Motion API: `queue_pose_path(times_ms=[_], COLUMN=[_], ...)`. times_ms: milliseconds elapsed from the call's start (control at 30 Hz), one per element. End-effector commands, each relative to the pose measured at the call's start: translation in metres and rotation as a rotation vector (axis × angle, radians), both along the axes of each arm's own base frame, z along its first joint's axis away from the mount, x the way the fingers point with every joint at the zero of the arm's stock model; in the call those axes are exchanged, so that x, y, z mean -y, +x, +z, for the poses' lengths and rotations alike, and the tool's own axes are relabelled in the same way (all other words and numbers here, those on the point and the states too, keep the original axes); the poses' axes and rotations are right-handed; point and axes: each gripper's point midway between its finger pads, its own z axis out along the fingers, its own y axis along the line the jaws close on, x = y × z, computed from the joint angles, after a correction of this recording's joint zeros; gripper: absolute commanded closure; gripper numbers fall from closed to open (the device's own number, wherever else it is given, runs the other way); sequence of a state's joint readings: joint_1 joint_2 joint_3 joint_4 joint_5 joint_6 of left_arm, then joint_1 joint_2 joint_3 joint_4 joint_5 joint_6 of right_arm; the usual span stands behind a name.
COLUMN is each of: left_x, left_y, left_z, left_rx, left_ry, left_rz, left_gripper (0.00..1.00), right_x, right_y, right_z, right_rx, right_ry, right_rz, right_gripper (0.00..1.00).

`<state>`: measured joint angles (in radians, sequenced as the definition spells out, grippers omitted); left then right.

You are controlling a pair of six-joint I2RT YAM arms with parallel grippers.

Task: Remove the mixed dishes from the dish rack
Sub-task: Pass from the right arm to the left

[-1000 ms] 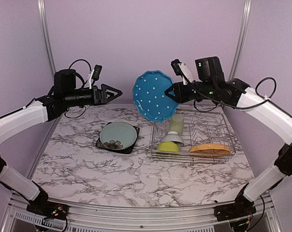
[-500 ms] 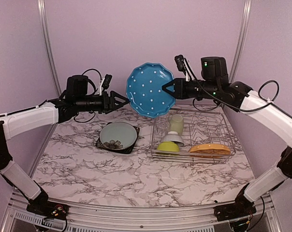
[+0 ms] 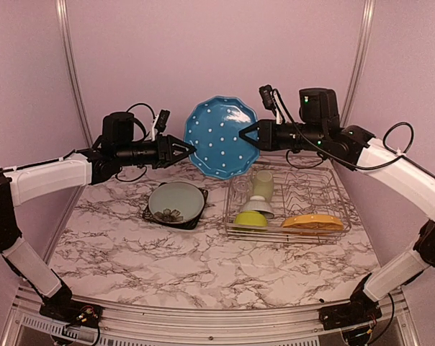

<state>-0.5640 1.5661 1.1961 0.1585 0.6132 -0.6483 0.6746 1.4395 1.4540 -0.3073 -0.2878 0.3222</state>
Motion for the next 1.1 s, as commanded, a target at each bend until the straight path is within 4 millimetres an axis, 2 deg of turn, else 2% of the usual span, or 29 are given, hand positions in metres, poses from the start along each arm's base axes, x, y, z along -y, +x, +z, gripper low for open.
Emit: queue_pose_path(times_ms=[0, 100, 300, 467, 600, 667, 767, 867, 967, 1067], left_x=[0.008, 0.009, 0.011, 0.011, 0.008, 0.005, -0.002, -0.011, -0.023, -0.046], left_y=[0.004, 0.005, 0.002, 0.000, -0.001, 0.001, 0.005, 0.011, 0.019, 0.029], left_z=[0.017, 0.019, 0.023, 0.020, 0.018, 0.015, 0.010, 0.001, -0.015, -0.040], left_rx=[0.025, 0.018, -0.001, -0.029, -0.069, -0.098, -0.143, -0.191, -0.243, -0.303], left_ry=[-0.062, -0.078, -0.126, -0.144, -0.155, -0.159, -0.171, -0.174, -0.139, -0.059], left_rz=[-0.015, -0.018, -0.036, -0.046, -0.056, -0.054, -0.045, -0.031, 0.006, 0.076], left_gripper=[0.67, 0.73, 0.98, 1.00, 1.00, 1.00, 1.00, 1.00, 1.00, 1.00], right_x=[0.002, 0.001, 0.004, 0.014, 0.022, 0.025, 0.027, 0.032, 0.040, 0.050], right_y=[-0.005, -0.005, -0.001, 0.006, 0.013, 0.016, 0.018, 0.023, 0.025, 0.027], right_z=[0.074, 0.069, 0.063, 0.054, 0.043, 0.037, 0.031, 0.023, 0.020, 0.023], right_rx=[0.172, 0.162, 0.151, 0.125, 0.094, 0.082, 0.072, 0.061, 0.067, 0.095], right_ry=[0.174, 0.174, 0.169, 0.172, 0.158, 0.143, 0.124, 0.098, 0.065, 0.025], right_rz=[0.021, 0.023, 0.005, -0.034, -0.065, -0.083, -0.094, -0.122, -0.155, -0.190], right_gripper=[1.00, 1.00, 1.00, 1.00, 0.83, 0.69, 0.55, 0.36, 0.26, 0.18])
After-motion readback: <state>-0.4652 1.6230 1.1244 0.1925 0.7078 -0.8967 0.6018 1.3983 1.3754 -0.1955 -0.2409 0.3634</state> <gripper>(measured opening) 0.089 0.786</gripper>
